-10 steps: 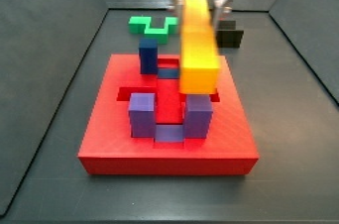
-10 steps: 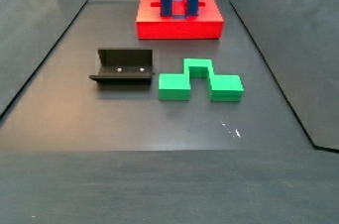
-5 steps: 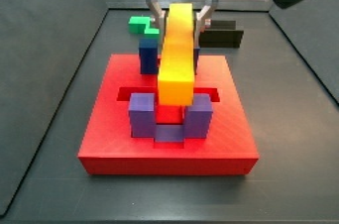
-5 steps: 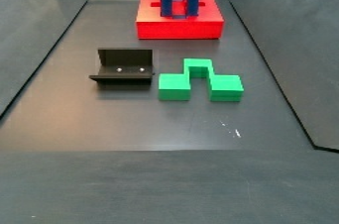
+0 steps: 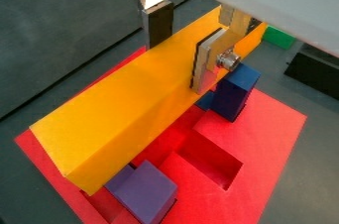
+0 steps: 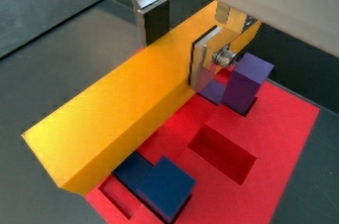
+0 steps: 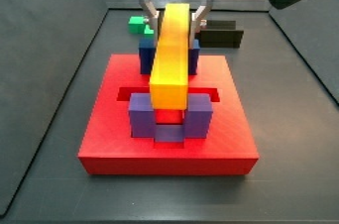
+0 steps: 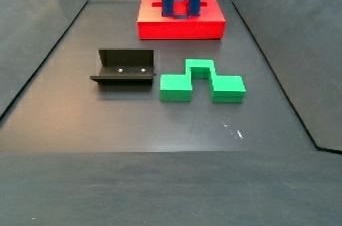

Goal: Pick up the yellow object. Move up. Move to above the board. Insert the yellow object.
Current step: Insert the yellow object.

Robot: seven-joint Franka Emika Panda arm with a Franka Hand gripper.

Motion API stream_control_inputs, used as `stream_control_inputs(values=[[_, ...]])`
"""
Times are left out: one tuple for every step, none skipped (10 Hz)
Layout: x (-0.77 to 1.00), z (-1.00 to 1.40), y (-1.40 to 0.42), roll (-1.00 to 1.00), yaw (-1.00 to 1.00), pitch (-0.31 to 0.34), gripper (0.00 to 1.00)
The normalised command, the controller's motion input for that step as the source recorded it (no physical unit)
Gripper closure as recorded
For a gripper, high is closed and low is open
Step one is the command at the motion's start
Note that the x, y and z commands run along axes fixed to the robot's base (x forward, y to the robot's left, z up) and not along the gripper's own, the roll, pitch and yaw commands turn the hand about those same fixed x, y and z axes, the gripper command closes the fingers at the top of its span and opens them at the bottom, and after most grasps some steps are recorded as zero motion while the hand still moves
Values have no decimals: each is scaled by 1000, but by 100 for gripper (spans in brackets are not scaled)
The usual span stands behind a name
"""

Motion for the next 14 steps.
stream_control_inputs(values=[[14, -120, -60, 249, 120, 0, 100], [0, -100, -43, 201, 89, 0, 100], [0, -146, -46, 224, 77, 0, 100], [0, -200, -40, 240, 71, 0, 100], [29, -223, -29, 260, 103, 0, 100], [89, -183, -43, 230, 111, 0, 100], [183, -103, -89, 186, 106, 11, 100], [257, -66, -111, 201, 94, 30, 100], [271, -54, -106, 213, 91, 39, 100], [177, -57, -123, 217, 77, 46, 100], [43, -106, -114, 241, 86, 50, 100], [17, -169, -71, 287, 117, 66, 100], [97, -174, -43, 281, 117, 86, 100], [109, -189, 0, 251, 126, 70, 100]])
